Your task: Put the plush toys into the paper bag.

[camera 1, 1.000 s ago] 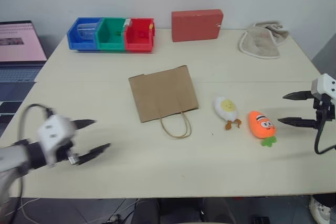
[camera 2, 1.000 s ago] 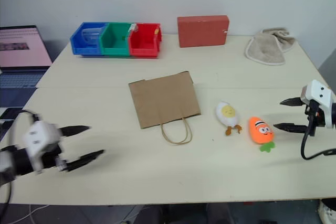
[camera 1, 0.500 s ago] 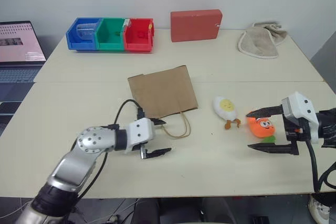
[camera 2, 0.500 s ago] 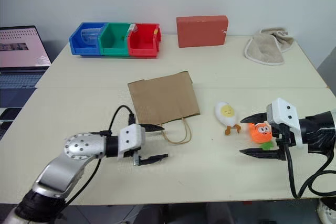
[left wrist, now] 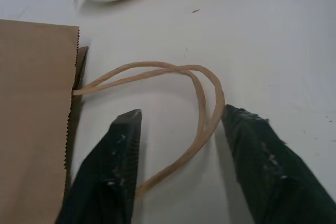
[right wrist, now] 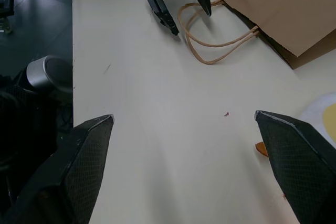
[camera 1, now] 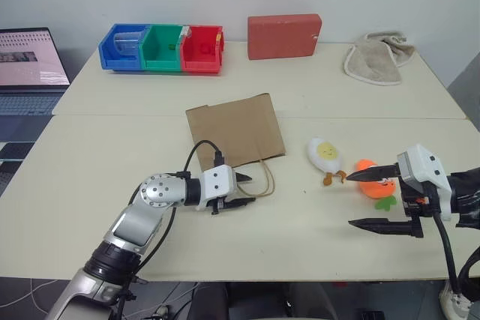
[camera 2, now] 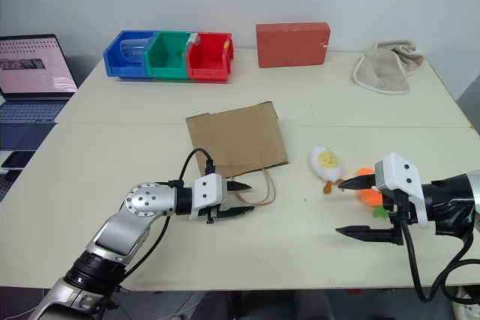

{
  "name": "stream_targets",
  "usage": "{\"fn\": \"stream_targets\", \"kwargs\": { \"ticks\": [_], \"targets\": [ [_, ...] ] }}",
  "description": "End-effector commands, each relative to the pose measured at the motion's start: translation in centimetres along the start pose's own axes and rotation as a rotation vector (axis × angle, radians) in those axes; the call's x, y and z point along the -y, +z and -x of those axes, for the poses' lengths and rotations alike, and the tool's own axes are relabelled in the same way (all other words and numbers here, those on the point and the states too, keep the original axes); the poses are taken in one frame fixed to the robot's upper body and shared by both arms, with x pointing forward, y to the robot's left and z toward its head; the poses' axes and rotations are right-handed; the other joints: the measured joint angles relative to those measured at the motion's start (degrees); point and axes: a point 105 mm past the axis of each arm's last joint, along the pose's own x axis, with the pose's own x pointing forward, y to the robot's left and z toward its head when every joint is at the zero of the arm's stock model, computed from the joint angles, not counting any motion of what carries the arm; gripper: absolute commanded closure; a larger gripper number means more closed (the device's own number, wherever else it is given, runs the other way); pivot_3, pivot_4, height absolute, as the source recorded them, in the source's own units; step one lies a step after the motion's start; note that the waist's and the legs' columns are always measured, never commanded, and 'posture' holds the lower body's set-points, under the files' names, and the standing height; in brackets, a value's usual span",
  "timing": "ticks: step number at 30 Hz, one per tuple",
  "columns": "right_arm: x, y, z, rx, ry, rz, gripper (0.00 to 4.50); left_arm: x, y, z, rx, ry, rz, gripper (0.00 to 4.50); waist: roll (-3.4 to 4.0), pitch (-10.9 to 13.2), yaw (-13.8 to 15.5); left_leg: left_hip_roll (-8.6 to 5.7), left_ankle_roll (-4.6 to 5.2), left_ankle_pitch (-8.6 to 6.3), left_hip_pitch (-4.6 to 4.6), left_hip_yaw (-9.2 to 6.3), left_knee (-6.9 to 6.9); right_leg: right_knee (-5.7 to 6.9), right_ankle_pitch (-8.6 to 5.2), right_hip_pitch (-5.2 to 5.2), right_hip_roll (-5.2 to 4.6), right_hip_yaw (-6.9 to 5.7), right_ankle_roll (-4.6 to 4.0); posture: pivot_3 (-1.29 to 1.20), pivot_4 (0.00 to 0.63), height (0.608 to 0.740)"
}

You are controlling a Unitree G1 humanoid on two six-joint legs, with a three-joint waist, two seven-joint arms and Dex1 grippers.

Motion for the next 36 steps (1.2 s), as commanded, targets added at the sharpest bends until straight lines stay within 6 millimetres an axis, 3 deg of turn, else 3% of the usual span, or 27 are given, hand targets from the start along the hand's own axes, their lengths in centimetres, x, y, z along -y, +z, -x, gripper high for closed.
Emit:
{"fn": "stream_targets", "kwargs": {
  "ticks": [1,5,11,17,21,31,36],
  "targets": [
    [-0.3,0.9,0.4,0.020,-0.009,0.032,0.00,-0.1,1.2,0.0,0.043,-0.017,-0.021,3.14,0.00,0.00,0.05,0.00,0.00,0.00,0.00,0.00,0.00,0.00,0.00,0.00,0.00,0.00,0.00,0.00,0.150,0.740],
    [-0.5,0.8,0.2,0.023,-0.009,0.028,0.00,-0.2,1.5,0.1,0.054,-0.027,-0.006,4.44,0.00,0.00,0.10,0.00,0.00,0.00,-0.01,-0.03,0.01,0.00,0.00,0.00,0.01,-0.01,0.00,0.00,0.150,0.740],
    [-0.6,0.9,-1.2,0.036,-0.029,0.001,0.00,-0.8,2.6,0.4,0.098,-0.023,0.052,4.48,-0.01,-0.01,0.10,0.01,0.00,0.00,-0.03,-0.06,0.05,0.01,0.00,0.00,0.04,0.00,0.00,0.00,0.150,0.740],
    [-0.1,1.2,-4.1,0.099,-0.089,0.021,0.00,-2.4,5.8,2.2,0.211,-0.020,0.227,4.48,-0.02,-0.01,0.00,0.10,0.00,0.00,-0.20,-0.29,0.23,0.04,0.01,-0.01,0.26,-0.01,0.00,0.00,0.150,0.740],
    [0.1,1.9,-6.7,0.170,-0.093,0.037,0.89,-2.6,8.4,3.6,0.300,-0.092,0.358,4.50,-0.01,-0.01,-0.09,0.19,0.00,0.00,-0.33,-0.43,0.42,0.04,0.01,-0.01,0.42,-0.03,0.00,0.00,0.150,0.740],
    [2.3,3.9,-15.4,0.294,-0.207,-0.005,4.48,-4.2,10.4,5.0,0.360,-0.088,0.452,4.50,-0.01,-0.02,-0.35,0.20,0.00,0.00,-0.44,-0.68,0.60,0.11,0.07,0.00,0.58,-0.05,-0.16,0.00,0.150,0.740],
    [4.3,3.8,-17.7,0.304,-0.355,-0.017,4.48,-4.4,10.9,5.1,0.370,-0.088,0.461,4.50,-0.01,-0.02,-0.24,0.18,-0.01,0.00,-0.49,-0.83,0.56,0.11,0.14,-0.01,0.59,-0.16,-0.15,0.00,0.150,0.740]
  ]
}}
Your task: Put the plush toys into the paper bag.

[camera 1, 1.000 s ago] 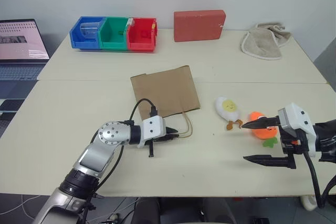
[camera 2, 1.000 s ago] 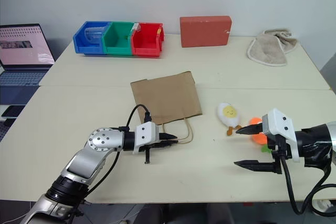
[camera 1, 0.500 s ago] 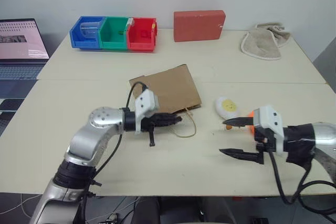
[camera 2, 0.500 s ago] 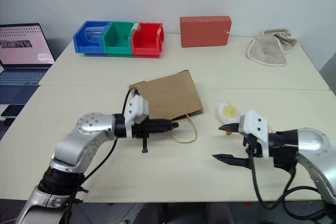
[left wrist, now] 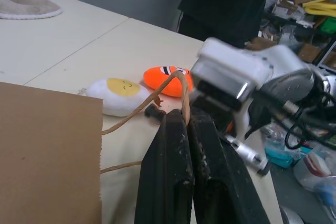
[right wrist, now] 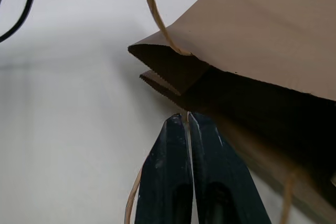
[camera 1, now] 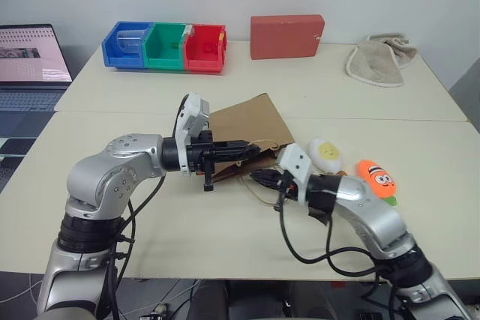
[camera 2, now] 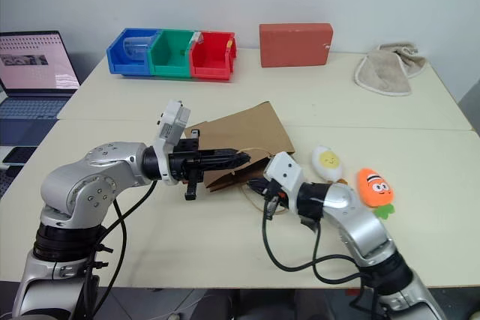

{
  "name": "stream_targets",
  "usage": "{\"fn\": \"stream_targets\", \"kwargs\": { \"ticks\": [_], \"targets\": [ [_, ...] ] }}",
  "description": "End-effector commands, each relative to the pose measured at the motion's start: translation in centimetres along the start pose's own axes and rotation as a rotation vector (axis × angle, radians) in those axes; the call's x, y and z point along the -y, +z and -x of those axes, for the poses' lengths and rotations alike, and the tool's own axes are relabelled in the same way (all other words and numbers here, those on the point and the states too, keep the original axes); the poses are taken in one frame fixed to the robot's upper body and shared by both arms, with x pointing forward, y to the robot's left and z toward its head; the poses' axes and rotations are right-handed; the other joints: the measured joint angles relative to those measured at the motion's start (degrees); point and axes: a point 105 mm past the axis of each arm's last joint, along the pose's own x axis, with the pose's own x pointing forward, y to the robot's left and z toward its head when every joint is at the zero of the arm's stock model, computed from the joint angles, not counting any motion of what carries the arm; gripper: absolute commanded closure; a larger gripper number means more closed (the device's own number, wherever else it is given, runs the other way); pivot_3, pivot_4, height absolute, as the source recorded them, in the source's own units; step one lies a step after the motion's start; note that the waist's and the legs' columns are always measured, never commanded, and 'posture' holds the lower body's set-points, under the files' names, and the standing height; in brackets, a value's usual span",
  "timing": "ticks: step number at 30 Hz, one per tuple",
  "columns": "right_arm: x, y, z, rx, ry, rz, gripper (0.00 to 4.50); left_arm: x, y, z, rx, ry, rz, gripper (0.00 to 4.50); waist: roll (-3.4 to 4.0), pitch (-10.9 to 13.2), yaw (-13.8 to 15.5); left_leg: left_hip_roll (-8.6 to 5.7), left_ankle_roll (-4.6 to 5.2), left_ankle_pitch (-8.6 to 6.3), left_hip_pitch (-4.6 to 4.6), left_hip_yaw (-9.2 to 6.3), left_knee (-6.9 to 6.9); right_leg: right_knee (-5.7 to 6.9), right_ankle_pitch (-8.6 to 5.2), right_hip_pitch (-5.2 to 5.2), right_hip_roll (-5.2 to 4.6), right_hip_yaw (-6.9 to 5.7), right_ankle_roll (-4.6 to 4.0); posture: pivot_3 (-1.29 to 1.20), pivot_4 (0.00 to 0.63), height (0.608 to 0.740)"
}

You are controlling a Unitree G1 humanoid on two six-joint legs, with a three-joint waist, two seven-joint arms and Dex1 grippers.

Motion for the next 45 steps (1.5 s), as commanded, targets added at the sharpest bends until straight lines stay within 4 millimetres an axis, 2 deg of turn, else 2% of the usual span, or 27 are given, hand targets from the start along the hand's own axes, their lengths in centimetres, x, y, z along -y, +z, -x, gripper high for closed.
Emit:
{"fn": "stream_targets", "kwargs": {
  "ticks": [1,5,10,15,19,22,29,35,39,45],
  "targets": [
    [1.4,0.4,-1.0,0.038,-0.114,0.059,4.48,0.4,1.5,0.2,0.033,-0.008,-0.036,4.50,0.00,0.00,0.00,0.00,0.00,0.00,0.00,0.00,-0.01,0.00,0.00,0.00,0.00,0.00,-0.01,0.00,0.150,0.740],
    [2.1,0.2,-2.2,0.061,-0.192,0.075,4.48,0.3,1.7,0.3,0.037,-0.005,-0.033,4.50,0.00,0.00,-0.09,0.00,0.00,0.00,0.00,-0.01,-0.02,0.00,0.01,-0.01,0.01,0.00,-0.03,0.00,0.150,0.740],
    [2.5,-1.7,-3.7,0.024,-0.271,0.123,4.48,-0.1,2.8,0.4,0.068,0.015,-0.035,4.50,0.00,0.00,-0.26,0.02,0.00,0.00,0.02,-0.03,-0.02,0.03,0.04,-0.01,0.05,0.00,-0.10,0.00,0.150,0.740],
    [2.3,-3.2,-4.7,-0.018,-0.298,0.149,4.48,-0.8,4.5,1.4,0.081,0.037,-0.069,4.50,-0.01,-0.01,-0.41,0.01,0.00,0.00,0.02,-0.06,-0.02,0.02,0.05,-0.01,0.06,-0.03,-0.11,0.00,0.150,0.740],
    [1.3,-4.1,-5.1,-0.054,-0.260,0.051,4.48,-2.5,7.7,2.8,0.110,0.125,-0.196,4.50,-0.04,-0.03,-1.01,0.02,0.00,0.00,0.05,-0.08,-0.02,0.05,0.05,0.01,0.09,-0.03,-0.12,0.00,0.150,0.740],
    [1.2,-4.5,-5.2,-0.074,-0.261,0.017,4.48,-2.9,9.6,3.3,0.130,0.147,-0.263,4.50,-0.04,-0.05,-1.08,0.03,0.00,0.00,0.06,-0.10,-0.02,0.06,0.05,0.01,0.10,-0.04,-0.12,0.00,0.150,0.740],
    [1.0,-4.8,-5.4,-0.093,-0.264,-0.004,4.48,-3.0,12.5,3.7,0.164,0.170,-0.394,4.50,-0.05,-0.07,-1.25,0.07,0.00,0.00,0.08,-0.11,-0.12,0.06,0.05,0.00,0.14,-0.06,-0.13,0.00,0.150,0.740],
    [1.2,-4.9,-5.4,-0.097,-0.280,-0.025,4.48,-2.3,14.7,3.8,0.203,0.163,-0.469,4.50,-0.05,-0.08,-1.32,0.08,0.00,0.00,0.10,-0.11,-0.11,0.07,0.05,0.00,0.16,-0.05,-0.13,0.00,0.150,0.740],
    [1.2,-4.8,-5.6,-0.097,-0.280,-0.026,4.48,-1.9,14.3,3.7,0.189,0.147,-0.477,4.50,-0.05,-0.08,-1.38,0.10,0.00,0.00,0.09,-0.11,-0.11,0.07,0.05,0.00,0.17,-0.05,-0.12,0.00,0.150,0.740],
    [1.4,-4.4,-5.7,-0.083,-0.287,-0.028,4.48,-2.2,12.4,3.5,0.134,0.148,-0.463,4.50,-0.05,-0.08,-1.50,0.10,0.00,0.00,0.10,-0.11,-0.11,0.08,0.05,0.00,0.17,-0.05,-0.12,0.00,0.150,0.740]
  ]
}}
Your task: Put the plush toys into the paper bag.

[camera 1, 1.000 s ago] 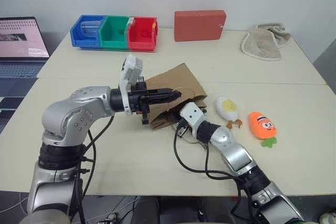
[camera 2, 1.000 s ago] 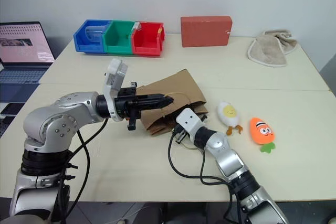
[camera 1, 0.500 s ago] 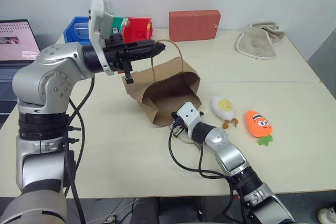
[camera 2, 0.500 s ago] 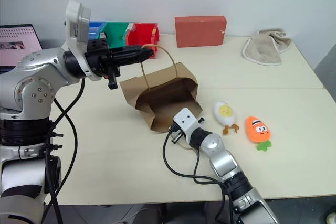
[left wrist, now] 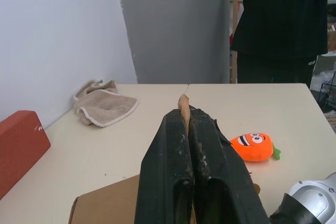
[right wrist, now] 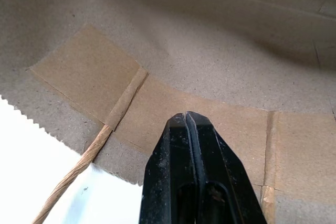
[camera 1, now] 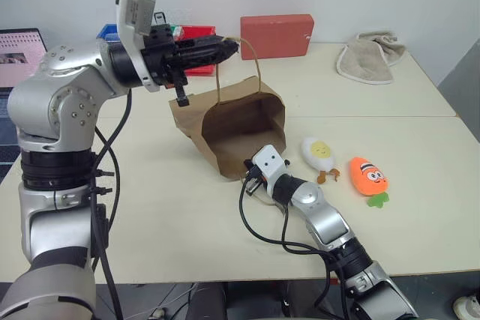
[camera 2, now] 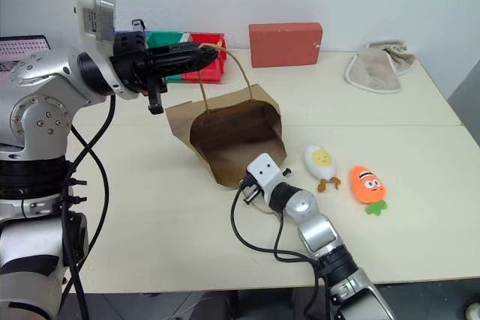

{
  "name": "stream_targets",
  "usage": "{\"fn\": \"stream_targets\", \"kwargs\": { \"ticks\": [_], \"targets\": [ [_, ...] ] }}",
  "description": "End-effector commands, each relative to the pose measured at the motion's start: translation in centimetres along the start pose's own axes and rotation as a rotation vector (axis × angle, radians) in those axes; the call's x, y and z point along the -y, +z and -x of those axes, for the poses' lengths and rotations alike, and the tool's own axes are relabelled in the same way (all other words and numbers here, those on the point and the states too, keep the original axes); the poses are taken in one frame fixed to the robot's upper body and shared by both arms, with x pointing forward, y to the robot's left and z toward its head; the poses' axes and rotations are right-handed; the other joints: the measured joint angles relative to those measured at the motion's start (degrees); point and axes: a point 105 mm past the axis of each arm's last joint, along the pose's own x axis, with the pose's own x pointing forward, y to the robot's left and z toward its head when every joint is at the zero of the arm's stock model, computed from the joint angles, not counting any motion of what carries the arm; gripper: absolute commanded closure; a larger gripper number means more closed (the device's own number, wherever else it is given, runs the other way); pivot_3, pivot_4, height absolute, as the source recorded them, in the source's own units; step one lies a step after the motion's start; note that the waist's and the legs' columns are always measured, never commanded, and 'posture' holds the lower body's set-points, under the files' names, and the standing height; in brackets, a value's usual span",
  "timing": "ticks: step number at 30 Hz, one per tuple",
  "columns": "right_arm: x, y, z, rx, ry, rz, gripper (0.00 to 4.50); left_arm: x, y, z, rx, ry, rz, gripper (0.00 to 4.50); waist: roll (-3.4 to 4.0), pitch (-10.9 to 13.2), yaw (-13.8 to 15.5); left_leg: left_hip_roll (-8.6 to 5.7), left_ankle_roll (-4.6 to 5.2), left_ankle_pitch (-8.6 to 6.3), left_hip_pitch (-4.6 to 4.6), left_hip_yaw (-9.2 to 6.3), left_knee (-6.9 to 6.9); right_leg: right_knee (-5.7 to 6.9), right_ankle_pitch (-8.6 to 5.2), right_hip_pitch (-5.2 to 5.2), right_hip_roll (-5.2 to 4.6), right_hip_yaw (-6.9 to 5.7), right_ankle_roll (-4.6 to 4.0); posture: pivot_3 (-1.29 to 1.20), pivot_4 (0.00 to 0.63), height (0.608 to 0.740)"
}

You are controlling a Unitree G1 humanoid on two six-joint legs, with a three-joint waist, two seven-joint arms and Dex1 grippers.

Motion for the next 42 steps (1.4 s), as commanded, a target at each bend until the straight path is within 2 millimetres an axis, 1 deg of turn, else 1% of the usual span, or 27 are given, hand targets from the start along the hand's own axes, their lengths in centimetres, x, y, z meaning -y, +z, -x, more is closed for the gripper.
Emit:
{"fn": "stream_targets", "kwargs": {
  "ticks": [1,2,4,7,9,17,20,23,25,28,30,31,33,34,35,38,39,41,42],
  "targets": [
    [-0.1,-0.5,-0.2,-0.024,-0.004,-0.014,4.48,0.7,0.2,0.5,-0.015,-0.014,-0.061,4.50,0.00,0.00,-0.05,0.00,0.00,0.00,0.00,0.00,0.00,0.00,0.00,0.00,0.00,0.00,0.00,0.00,0.150,0.740],
    [0.0,-0.2,-0.2,-0.012,-0.011,-0.012,4.48,0.8,-0.1,0.5,-0.025,-0.017,-0.059,4.50,0.00,0.00,-0.08,0.00,0.00,0.00,0.00,0.00,0.00,0.00,0.00,0.00,0.00,0.00,0.00,0.00,0.150,0.740],
    [0.2,1.0,-0.1,0.042,-0.012,-0.023,4.48,1.4,-0.9,0.7,-0.055,-0.039,-0.050,4.50,0.00,0.00,-0.09,0.00,0.00,0.00,-0.01,0.00,0.00,0.00,0.00,-0.01,0.01,0.00,0.00,0.00,0.150,0.740],
    [0.4,2.5,0.3,0.105,-0.016,-0.034,4.48,1.7,-1.6,0.8,-0.076,-0.050,-0.041,4.50,0.01,0.01,-0.07,0.01,0.00,0.00,-0.05,-0.01,0.00,0.00,0.00,-0.04,0.01,-0.02,0.00,0.00,0.150,0.740],
    [0.6,3.4,0.7,0.138,-0.021,-0.008,4.48,2.0,-2.0,0.9,-0.081,-0.058,-0.027,4.50,0.01,0.01,-0.04,0.00,0.00,0.00,-0.08,-0.01,-0.01,-0.02,0.00,-0.05,0.00,-0.01,0.00,0.00,0.150,0.740],
    [1.4,7.4,3.3,0.268,0.001,0.036,4.48,3.6,-4.0,0.6,-0.136,-0.108,-0.008,4.50,0.01,0.01,0.25,0.00,0.00,0.00,-0.11,-0.02,-0.04,-0.05,-0.01,-0.07,0.00,-0.02,-0.01,0.00,0.150,0.740],
    [1.6,8.2,4.0,0.284,0.023,0.051,4.48,3.7,-4.3,0.4,-0.136,-0.109,-0.004,4.50,0.01,0.01,0.33,0.00,0.00,0.00,-0.11,-0.03,-0.03,-0.04,-0.01,-0.07,0.00,-0.03,-0.02,0.00,0.150,0.740],
    [1.8,8.3,4.6,0.275,0.042,0.060,3.89,3.7,-4.5,0.3,-0.139,-0.108,-0.005,4.50,0.01,0.01,0.39,0.00,0.00,0.00,-0.10,-0.03,-0.03,-0.04,-0.02,-0.06,0.00,-0.03,-0.03,0.00,0.150,0.740],
    [1.9,8.3,5.1,0.262,0.069,0.071,3.20,3.6,-4.5,0.2,-0.136,-0.103,-0.002,4.50,0.01,0.01,0.41,0.00,0.00,0.00,-0.11,-0.03,-0.03,-0.05,-0.02,-0.06,0.00,-0.03,-0.03,0.00,0.150,0.740],
    [2.0,8.2,6.3,0.241,0.132,0.078,2.08,3.6,-4.7,0.1,-0.136,-0.101,0.002,4.50,0.02,0.02,0.42,0.00,0.00,0.00,-0.11,-0.03,-0.03,-0.05,-0.02,-0.07,0.00,-0.04,-0.03,0.00,0.150,0.740],
    [1.9,8.0,7.8,0.213,0.212,0.090,1.42,3.6,-4.7,0.1,-0.137,-0.095,0.002,4.50,0.01,0.02,0.44,0.00,0.00,0.00,-0.12,-0.03,-0.04,-0.05,-0.02,-0.07,0.00,-0.05,-0.04,0.00,0.150,0.740],
    [1.9,7.8,8.7,0.194,0.251,0.106,1.01,3.5,-4.7,0.2,-0.136,-0.090,0.003,4.50,0.02,0.02,0.46,0.00,0.00,0.00,-0.13,-0.03,-0.04,-0.06,-0.02,-0.06,0.00,-0.04,-0.04,0.00,0.150,0.740],
    [2.1,7.2,11.1,0.145,0.322,0.150,0.29,3.5,-4.7,0.2,-0.138,-0.088,0.003,4.50,0.01,0.02,0.82,-0.01,0.00,-0.01,-0.15,-0.05,-0.03,-0.11,-0.03,-0.04,-0.01,-0.07,-0.03,0.00,0.150,0.740],
    [2.1,7.0,11.9,0.129,0.342,0.165,0.03,3.5,-4.7,0.2,-0.139,-0.089,0.003,4.50,0.01,0.02,0.91,-0.01,0.00,-0.01,-0.17,-0.06,-0.03,-0.13,-0.03,-0.04,-0.01,-0.08,-0.04,0.00,0.150,0.740],
    [2.7,6.8,12.6,0.104,0.332,0.173,0.03,3.5,-4.7,0.3,-0.140,-0.089,0.003,4.50,0.01,0.02,0.94,-0.02,0.00,-0.01,-0.16,-0.05,-0.03,-0.13,-0.03,-0.03,-0.02,-0.08,-0.04,0.00,0.150,0.740],
    [5.9,5.4,14.4,-0.021,0.223,0.287,0.03,3.5,-4.7,0.3,-0.142,-0.087,0.003,4.50,0.01,0.02,0.87,-0.02,0.01,-0.01,-0.14,-0.04,-0.01,-0.12,-0.07,-0.03,-0.02,-0.07,-0.10,0.00,0.150,0.740],
    [6.5,5.0,14.8,-0.054,0.206,0.313,0.03,3.5,-4.7,0.4,-0.142,-0.086,0.003,4.50,0.01,0.02,0.85,-0.02,0.01,-0.01,-0.13,-0.01,0.00,-0.12,-0.12,-0.03,-0.02,-0.05,-0.18,0.00,0.150,0.740],
    [9.0,3.3,15.0,-0.148,0.099,0.367,0.03,3.4,-4.7,0.3,-0.143,-0.087,0.000,4.50,-0.01,0.01,0.80,-0.02,0.01,-0.01,-0.13,0.01,0.03,-0.11,-0.21,-0.03,-0.02,-0.04,-0.34,0.00,0.150,0.740],
    [9.8,2.5,14.8,-0.181,0.061,0.396,0.03,3.3,-4.7,0.3,-0.143,-0.086,-0.002,4.50,-0.01,0.01,0.71,-0.01,0.01,-0.01,-0.12,0.01,0.05,-0.11,-0.22,-0.03,-0.02,-0.04,-0.35,0.00,0.150,0.740]
  ]
}}
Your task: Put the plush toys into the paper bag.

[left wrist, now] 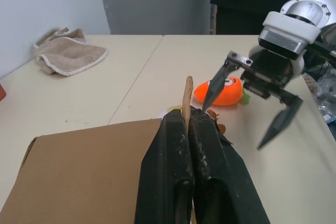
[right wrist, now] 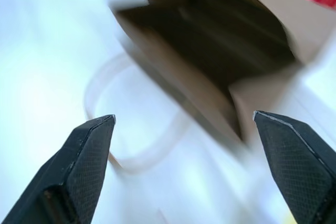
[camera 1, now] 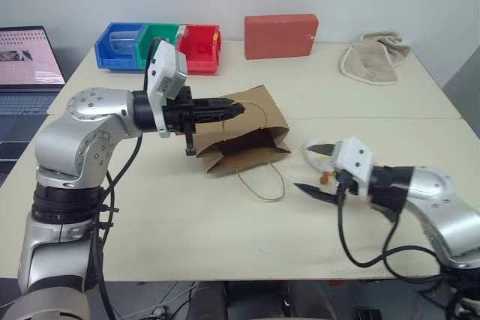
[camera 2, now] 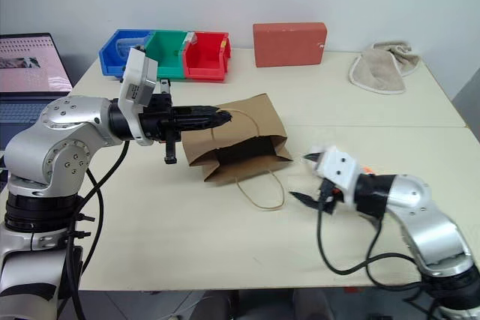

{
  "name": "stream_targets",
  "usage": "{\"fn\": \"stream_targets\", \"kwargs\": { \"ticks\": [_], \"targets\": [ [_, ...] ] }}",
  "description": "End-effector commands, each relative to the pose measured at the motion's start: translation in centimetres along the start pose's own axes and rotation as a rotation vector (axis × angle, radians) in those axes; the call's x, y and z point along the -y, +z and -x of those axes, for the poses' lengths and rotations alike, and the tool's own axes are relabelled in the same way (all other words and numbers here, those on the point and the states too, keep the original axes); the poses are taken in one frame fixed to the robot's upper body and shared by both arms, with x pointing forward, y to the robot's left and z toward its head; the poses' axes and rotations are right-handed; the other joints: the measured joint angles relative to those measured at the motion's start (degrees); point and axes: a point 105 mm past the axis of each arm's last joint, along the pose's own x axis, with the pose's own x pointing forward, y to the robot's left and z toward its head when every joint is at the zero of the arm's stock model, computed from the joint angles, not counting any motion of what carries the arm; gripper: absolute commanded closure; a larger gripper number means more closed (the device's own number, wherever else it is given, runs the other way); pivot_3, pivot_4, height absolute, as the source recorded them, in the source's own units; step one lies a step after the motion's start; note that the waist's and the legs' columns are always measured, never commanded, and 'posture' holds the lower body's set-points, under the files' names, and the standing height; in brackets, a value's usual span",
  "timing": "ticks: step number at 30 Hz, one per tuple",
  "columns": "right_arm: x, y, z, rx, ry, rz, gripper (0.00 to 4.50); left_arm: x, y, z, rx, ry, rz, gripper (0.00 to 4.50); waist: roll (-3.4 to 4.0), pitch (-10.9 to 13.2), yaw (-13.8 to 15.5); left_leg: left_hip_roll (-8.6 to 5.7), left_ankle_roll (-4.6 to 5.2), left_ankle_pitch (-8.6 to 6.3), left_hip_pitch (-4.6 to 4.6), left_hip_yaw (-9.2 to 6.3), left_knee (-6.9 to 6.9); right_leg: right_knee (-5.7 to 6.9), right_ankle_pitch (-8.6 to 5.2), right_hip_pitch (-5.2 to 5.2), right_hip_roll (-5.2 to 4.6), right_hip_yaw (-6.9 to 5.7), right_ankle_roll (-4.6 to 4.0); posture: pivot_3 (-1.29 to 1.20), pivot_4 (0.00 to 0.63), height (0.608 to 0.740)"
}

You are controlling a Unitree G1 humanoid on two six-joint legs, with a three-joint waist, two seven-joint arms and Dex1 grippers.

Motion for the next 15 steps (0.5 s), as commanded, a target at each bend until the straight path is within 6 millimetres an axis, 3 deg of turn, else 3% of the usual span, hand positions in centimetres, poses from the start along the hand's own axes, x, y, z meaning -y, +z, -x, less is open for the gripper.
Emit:
{"fn": "stream_targets", "kwargs": {
  "ticks": [1,3,6,15],
  "targets": [
    [2.3,-2.3,0.1,-0.096,-0.125,0.093,0.03,0.0,0.9,0.1,0.008,0.005,-0.050,4.50,0.00,0.00,-0.12,0.00,0.00,0.00,0.01,0.02,0.02,0.00,0.00,0.00,0.00,0.02,0.00,0.00,0.150,0.740],
    [2.3,-3.3,-0.6,-0.126,-0.132,0.122,0.03,-0.1,0.9,0.1,0.009,0.008,-0.054,4.50,0.00,0.00,-0.16,0.00,0.00,0.00,0.00,0.04,0.03,0.02,0.00,-0.01,0.00,0.05,0.00,0.00,0.150,0.740],
    [2.4,-4.5,-1.6,-0.160,-0.136,0.171,0.64,-0.2,1.0,0.1,0.012,0.013,-0.058,4.50,0.01,0.01,-0.26,-0.01,0.00,0.00,0.00,0.04,0.02,0.02,0.02,-0.01,0.00,0.06,0.03,0.00,0.150,0.740],
    [3.6,-5.2,-2.2,-0.170,-0.179,0.206,3.77,-0.2,1.0,0.3,0.013,0.023,-0.059,4.50,0.00,0.00,-0.24,-0.02,0.00,0.00,-0.02,0.05,0.01,0.00,0.18,0.00,0.00,0.09,0.30,0.00,0.150,0.740]
  ]
}}
